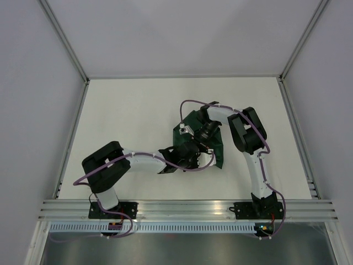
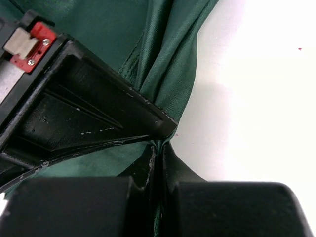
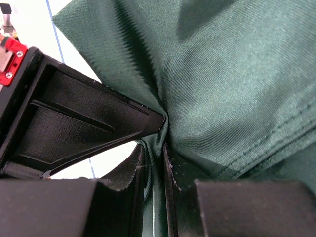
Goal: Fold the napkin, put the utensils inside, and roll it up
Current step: Roll the napkin with the utensil
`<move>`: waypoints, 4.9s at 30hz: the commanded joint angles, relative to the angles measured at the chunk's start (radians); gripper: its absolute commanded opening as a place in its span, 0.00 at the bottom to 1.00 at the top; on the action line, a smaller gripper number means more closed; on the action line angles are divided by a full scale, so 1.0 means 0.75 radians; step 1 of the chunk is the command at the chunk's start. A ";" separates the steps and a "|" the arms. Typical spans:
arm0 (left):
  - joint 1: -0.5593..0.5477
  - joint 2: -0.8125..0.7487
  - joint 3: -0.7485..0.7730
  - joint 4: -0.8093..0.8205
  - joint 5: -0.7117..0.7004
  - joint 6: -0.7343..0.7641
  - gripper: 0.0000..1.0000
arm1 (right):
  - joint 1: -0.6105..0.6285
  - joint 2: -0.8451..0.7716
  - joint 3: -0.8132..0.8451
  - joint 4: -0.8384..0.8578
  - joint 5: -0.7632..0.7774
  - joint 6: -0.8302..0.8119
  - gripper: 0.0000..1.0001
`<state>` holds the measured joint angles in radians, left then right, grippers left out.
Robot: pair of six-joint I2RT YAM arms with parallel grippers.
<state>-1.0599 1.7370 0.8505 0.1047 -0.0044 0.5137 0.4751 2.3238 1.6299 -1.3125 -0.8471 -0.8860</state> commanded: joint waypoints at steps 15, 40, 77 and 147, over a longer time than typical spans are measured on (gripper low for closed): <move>0.182 0.014 0.034 -0.085 0.433 -0.302 0.02 | -0.098 -0.223 -0.101 0.238 0.064 -0.009 0.48; 0.509 0.238 0.181 -0.168 1.063 -0.509 0.02 | -0.243 -1.028 -0.776 0.948 0.162 0.015 0.52; 0.638 0.580 0.386 -0.369 1.401 -0.585 0.02 | 0.444 -1.164 -1.380 1.793 0.759 -0.077 0.60; -0.153 -0.439 -0.326 0.443 -0.548 -0.243 0.49 | 0.054 -0.041 -0.107 0.155 0.158 -0.263 0.11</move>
<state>-1.1431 1.3487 0.5480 0.3710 -0.3393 0.1883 0.5220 2.2192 1.5417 -1.2301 -0.8143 -1.0420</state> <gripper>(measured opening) 0.485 0.227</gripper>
